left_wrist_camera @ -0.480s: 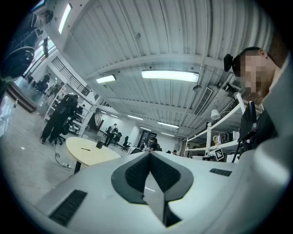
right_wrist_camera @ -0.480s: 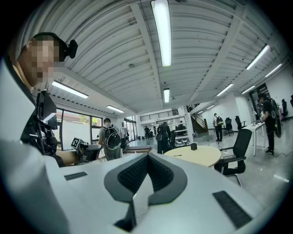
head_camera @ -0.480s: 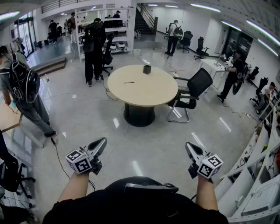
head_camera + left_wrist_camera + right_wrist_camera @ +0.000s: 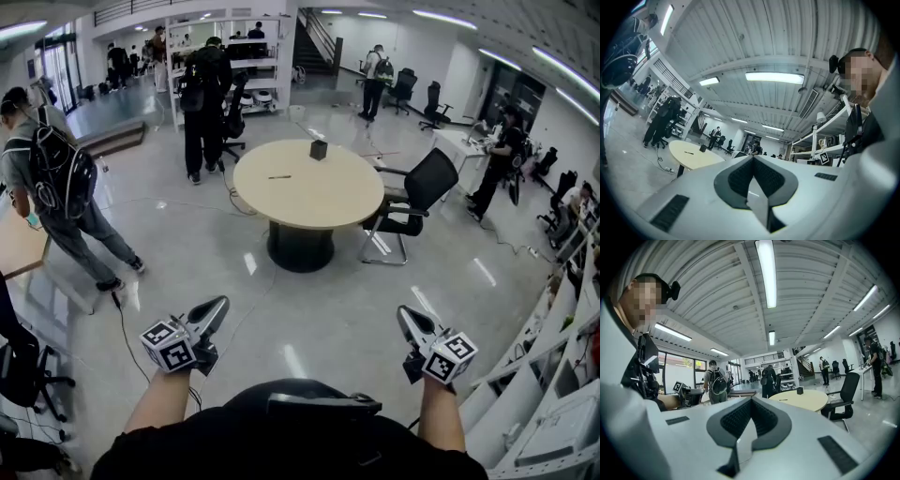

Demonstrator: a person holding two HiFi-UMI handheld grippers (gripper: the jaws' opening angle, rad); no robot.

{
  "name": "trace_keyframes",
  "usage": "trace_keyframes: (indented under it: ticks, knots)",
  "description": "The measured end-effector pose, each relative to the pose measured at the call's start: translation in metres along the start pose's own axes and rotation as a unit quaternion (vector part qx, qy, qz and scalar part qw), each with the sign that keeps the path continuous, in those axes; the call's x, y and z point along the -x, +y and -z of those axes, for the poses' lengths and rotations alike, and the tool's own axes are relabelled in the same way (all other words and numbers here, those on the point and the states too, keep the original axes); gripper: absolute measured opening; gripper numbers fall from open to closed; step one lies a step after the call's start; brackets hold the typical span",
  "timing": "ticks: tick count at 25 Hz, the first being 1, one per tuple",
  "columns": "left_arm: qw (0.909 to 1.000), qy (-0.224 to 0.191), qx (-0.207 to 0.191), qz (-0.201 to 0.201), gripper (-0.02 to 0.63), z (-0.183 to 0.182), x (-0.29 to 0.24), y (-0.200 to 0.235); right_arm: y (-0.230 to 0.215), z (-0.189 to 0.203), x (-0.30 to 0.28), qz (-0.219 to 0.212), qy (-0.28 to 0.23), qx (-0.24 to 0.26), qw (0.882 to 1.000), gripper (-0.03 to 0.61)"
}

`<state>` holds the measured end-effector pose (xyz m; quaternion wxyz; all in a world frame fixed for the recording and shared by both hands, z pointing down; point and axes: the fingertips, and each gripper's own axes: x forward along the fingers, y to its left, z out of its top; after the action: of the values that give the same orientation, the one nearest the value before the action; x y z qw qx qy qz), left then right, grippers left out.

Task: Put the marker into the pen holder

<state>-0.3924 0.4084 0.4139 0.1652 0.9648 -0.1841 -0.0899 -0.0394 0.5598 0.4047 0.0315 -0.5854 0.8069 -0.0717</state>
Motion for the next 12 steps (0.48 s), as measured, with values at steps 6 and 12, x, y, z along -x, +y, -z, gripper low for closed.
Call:
trace_keyframes:
  ticks: [6, 12]
  knots:
    - [1.0, 0.0, 0.004, 0.0, -0.005, 0.0, 0.001, 0.001, 0.01, -0.007, -0.003, -0.018, -0.011, -0.019, 1.0, 0.002]
    - [1.0, 0.0, 0.004, 0.004, -0.005, 0.002, 0.002, 0.003, 0.014, -0.004, -0.007, -0.018, -0.004, -0.013, 1.0, 0.002]
